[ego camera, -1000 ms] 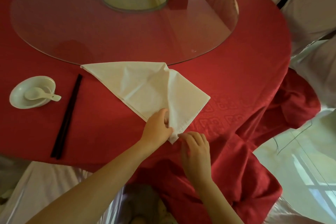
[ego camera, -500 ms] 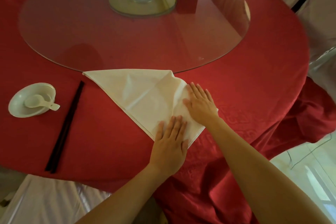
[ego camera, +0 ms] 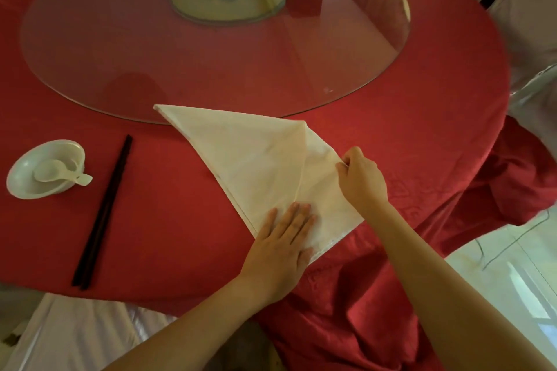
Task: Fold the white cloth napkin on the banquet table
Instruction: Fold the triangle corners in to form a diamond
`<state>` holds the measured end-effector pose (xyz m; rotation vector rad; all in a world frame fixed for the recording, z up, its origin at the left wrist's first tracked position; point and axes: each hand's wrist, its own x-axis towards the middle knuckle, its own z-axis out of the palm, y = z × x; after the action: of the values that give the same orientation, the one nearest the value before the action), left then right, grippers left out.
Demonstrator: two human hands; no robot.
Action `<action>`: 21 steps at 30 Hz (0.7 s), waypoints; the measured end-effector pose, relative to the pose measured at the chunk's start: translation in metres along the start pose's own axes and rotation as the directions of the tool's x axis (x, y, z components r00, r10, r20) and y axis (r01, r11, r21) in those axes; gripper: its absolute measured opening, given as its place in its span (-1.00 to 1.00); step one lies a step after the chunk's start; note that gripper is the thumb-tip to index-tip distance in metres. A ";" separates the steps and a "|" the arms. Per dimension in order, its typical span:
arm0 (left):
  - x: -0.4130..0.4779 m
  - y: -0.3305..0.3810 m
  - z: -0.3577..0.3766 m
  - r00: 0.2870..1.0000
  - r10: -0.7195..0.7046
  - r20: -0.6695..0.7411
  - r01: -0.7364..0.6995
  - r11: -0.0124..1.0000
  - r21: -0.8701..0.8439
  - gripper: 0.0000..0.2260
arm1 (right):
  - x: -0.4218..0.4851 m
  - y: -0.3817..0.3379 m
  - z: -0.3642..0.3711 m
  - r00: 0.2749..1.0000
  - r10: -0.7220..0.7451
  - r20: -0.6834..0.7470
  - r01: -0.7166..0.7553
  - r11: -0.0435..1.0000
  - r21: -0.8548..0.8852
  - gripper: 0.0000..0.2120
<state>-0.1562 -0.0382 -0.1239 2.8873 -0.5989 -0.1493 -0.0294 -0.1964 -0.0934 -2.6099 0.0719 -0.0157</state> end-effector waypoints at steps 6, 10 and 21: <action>-0.006 0.001 0.002 0.989 0.126 0.075 -0.125 0.992 -0.026 -0.51 | -0.021 0.041 -0.023 0.973 0.187 -0.136 -0.186 0.982 0.019 -0.88; -0.006 0.007 0.002 0.998 0.042 0.054 -0.041 0.999 -0.022 -0.49 | -0.011 0.031 -0.019 0.967 -0.208 -0.146 0.200 0.978 -0.062 -0.71; -0.005 0.014 0.010 0.998 0.050 -0.037 -0.046 0.995 0.087 -0.50 | 0.030 0.032 0.026 0.948 -0.268 0.171 0.311 0.889 -0.335 -0.46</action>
<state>-0.1677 -0.0500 -0.1307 2.9477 -0.6834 -0.0618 -0.0008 -0.2123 -0.1323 -2.9545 -0.3973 0.0536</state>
